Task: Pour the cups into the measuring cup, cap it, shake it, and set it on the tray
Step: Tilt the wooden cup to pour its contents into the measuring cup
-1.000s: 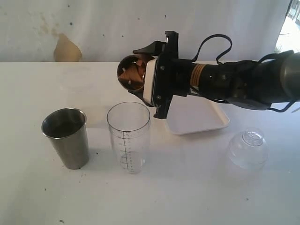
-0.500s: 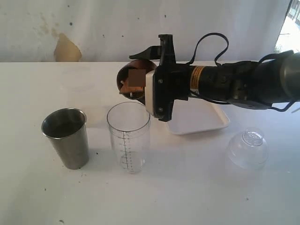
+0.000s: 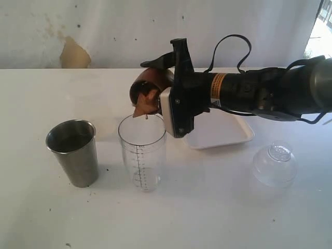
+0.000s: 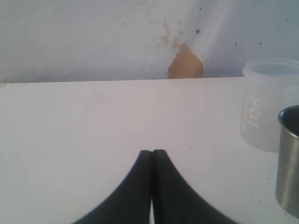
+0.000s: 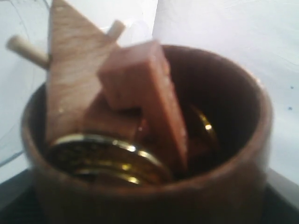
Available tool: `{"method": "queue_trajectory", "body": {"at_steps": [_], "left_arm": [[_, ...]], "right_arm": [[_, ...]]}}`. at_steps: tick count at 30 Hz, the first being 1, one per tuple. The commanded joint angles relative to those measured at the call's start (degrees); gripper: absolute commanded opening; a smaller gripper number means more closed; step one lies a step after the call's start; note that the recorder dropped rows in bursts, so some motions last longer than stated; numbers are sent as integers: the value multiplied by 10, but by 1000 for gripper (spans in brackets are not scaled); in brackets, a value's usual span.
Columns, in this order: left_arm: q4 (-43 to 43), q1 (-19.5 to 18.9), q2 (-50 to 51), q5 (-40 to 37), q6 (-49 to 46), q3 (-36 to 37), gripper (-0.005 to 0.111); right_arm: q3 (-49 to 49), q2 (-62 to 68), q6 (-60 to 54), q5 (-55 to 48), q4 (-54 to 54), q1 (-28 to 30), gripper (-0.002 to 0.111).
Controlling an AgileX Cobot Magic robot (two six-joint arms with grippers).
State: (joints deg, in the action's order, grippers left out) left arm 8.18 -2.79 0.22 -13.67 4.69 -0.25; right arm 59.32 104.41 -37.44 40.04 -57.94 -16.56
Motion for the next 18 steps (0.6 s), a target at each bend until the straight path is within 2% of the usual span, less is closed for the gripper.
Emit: {"method": "queue_trajectory", "body": {"at_steps": [1, 8, 18], "left_arm": [[-4, 1, -2, 1, 2, 3, 0], [-4, 1, -2, 1, 2, 3, 0], [-4, 1, -2, 1, 2, 3, 0]], "right_arm": [[5, -4, -51, 8, 3, 0, 0], [5, -4, -122, 8, 6, -11, 0], [6, -4, -158, -4, 6, -17, 0]]}}
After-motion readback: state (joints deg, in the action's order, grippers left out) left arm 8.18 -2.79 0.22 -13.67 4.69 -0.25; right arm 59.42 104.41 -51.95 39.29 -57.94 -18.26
